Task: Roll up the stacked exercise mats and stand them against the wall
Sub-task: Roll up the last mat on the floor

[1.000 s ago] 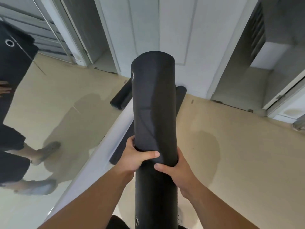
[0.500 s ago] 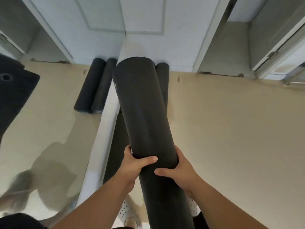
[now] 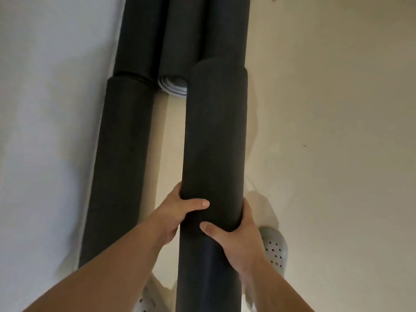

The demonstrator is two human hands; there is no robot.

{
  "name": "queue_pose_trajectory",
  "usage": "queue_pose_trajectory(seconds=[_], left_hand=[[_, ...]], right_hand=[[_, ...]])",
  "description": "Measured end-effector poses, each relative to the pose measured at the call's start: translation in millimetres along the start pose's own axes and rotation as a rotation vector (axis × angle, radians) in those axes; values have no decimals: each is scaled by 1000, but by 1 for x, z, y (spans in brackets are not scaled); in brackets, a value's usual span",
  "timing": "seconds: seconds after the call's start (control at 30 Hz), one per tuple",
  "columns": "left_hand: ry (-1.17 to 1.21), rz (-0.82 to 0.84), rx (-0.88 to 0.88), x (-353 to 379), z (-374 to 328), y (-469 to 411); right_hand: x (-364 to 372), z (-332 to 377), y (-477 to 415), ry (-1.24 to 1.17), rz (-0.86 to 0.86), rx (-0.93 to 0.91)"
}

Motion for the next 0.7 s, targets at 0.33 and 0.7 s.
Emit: queue_pose_trajectory(seconds=[0.33,0.7], left_hand=[[107,-48,-99,-57,85,-119],[-455,-571,454,-78,80,-77]], right_hand=[[119,-60,-60,273,27,-31],[150,-61,-72,309,187,-50]])
Point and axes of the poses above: each hand's wrist, its own y-axis away from the middle knuckle, its own x-axis out of the palm, z = x × y, the point moved 2 cm from there along -y, towards the middle knuckle, and after that the axes turned 15 degrees about -z, right-handed, at the moved point
